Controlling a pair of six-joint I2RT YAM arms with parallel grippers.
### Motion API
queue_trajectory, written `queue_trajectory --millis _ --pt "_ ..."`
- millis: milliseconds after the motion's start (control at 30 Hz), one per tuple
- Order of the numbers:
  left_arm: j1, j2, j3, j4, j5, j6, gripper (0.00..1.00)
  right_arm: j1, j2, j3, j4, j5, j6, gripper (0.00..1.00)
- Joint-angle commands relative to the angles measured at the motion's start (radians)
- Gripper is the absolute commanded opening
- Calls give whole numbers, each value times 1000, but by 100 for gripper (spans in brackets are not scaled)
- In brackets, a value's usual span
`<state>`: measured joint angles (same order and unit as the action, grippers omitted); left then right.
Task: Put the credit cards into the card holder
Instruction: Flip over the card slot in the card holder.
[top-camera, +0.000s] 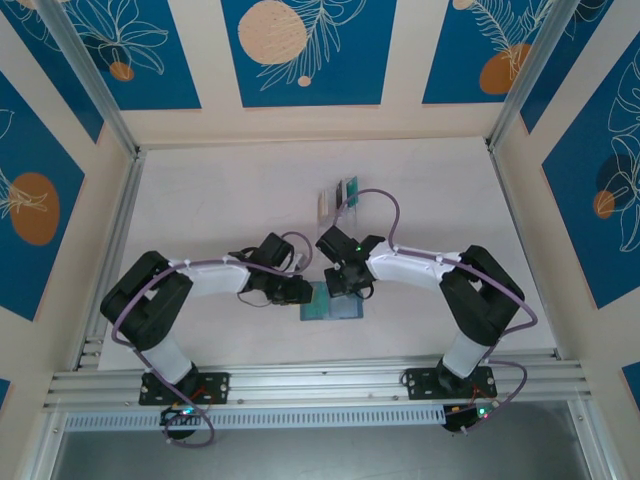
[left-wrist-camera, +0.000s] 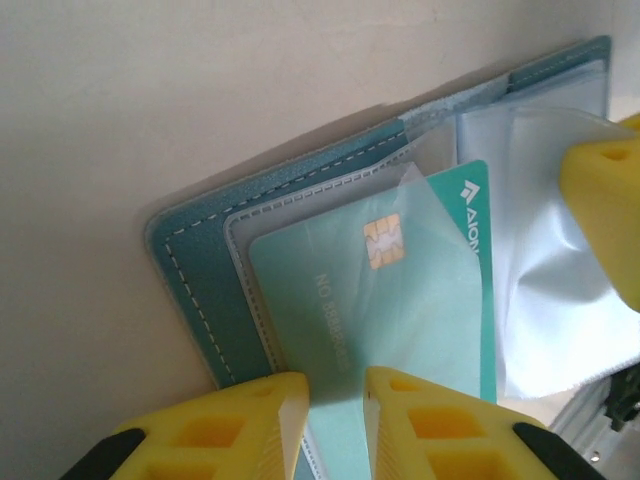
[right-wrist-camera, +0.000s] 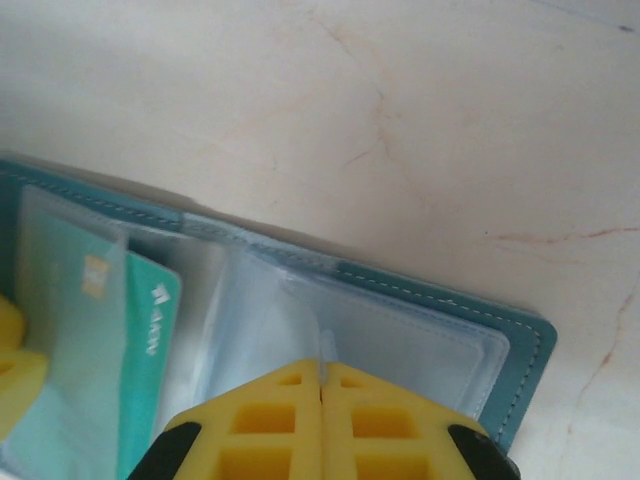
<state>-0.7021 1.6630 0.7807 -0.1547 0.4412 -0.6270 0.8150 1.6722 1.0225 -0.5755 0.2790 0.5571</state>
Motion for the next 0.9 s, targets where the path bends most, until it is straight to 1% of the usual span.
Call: queue_trajectory --millis 0,133,200,300,400,433,533,600,667,733,867 --pt "-36 18 -13 -169 -164 24 25 -4 -40 48 -76 -89 -13 0" --pt "-68 8 10 -191 -204 4 25 -31 -46 53 -63 -213 1 0" --pt "-85 14 25 -206 -225 -7 25 -47 -40 51 -46 -279 12 3" --pt "-111 28 49 -230 -260 -26 25 -73 -32 30 -3 -372 40 11" --pt "-130 25 46 -210 -257 -57 25 -105 -25 -14 64 -475 75 20" --pt "-133 24 46 -203 -249 -67 25 -112 -25 -28 82 -501 88 24" --pt "-144 20 54 -211 -264 -93 25 -124 -30 -69 129 -556 126 31" --pt "-149 14 54 -212 -274 -103 25 -128 -39 -93 151 -577 150 34" --pt "-152 9 59 -217 -282 -108 26 -127 -51 -114 160 -589 180 41" --pt "-157 9 70 -236 -306 -106 26 -129 -65 -127 144 -585 209 42" --pt "-160 17 80 -252 -331 -105 26 -117 -107 -136 58 -480 248 48"
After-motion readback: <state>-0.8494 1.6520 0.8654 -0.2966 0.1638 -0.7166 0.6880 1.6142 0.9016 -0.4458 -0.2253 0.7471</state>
